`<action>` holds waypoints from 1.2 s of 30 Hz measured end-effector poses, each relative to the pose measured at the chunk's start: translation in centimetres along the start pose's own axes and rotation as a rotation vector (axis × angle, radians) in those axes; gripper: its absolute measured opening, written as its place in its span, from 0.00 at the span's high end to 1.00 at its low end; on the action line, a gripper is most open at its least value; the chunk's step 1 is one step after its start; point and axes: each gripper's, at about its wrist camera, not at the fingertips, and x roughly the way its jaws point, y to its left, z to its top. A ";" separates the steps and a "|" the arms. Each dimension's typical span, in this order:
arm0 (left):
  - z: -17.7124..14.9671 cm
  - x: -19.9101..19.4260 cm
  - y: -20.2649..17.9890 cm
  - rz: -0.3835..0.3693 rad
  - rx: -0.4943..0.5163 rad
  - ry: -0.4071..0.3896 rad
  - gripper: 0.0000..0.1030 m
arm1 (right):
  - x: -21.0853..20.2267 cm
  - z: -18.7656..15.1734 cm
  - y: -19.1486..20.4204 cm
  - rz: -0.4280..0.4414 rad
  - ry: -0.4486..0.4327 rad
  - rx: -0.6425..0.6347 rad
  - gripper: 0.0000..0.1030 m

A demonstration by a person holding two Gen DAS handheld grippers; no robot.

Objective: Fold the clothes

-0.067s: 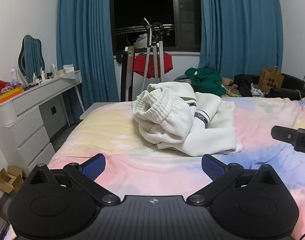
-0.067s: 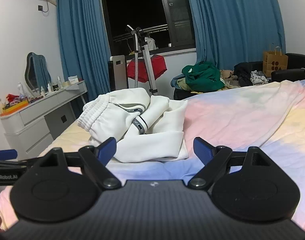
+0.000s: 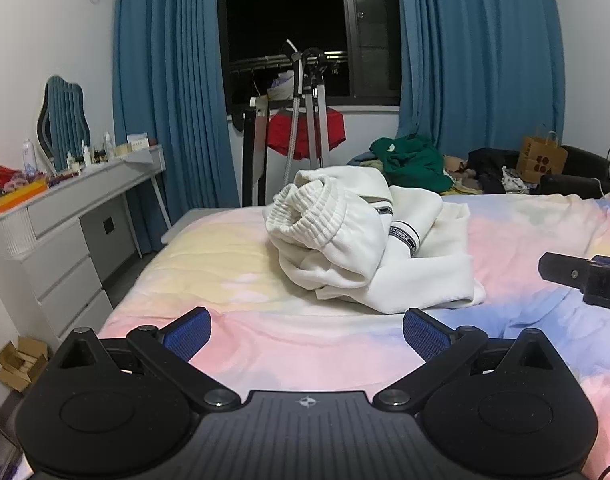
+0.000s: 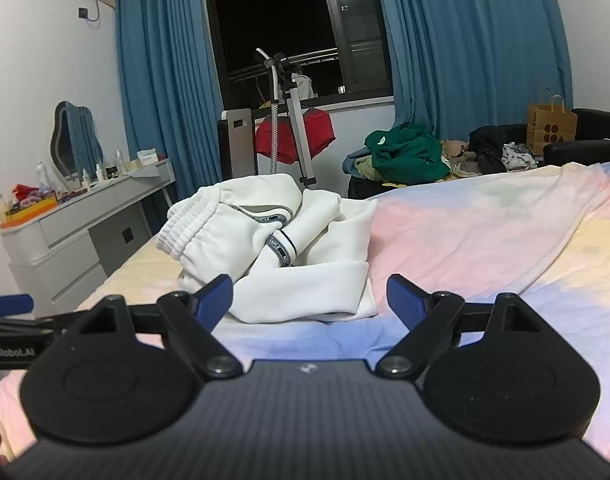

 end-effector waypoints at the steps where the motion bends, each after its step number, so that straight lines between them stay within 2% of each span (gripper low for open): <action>1: -0.1 -0.2 -0.1 0.008 0.009 -0.015 0.00 | -0.1 0.0 -0.1 0.001 -0.002 0.001 0.17; 5: -0.5 -1.6 -0.1 0.008 0.003 -0.054 0.00 | -0.3 0.0 0.3 -0.001 -0.012 -0.031 0.17; 8: 0.0 -1.4 0.3 -0.009 -0.013 -0.025 0.00 | -0.8 -0.4 0.5 -0.010 -0.028 -0.053 0.17; 12: -0.3 -2.5 0.1 -0.019 -0.016 -0.044 0.00 | -0.7 -0.5 1.0 -0.019 -0.016 -0.036 0.17; 26: -0.6 -1.3 -0.2 0.005 -0.027 -0.033 0.00 | -0.8 -0.5 0.4 -0.033 -0.026 -0.010 0.17; 36: -1.0 -0.5 -0.6 0.026 -0.028 -0.035 0.00 | -1.1 0.0 0.1 0.006 -0.036 0.007 0.17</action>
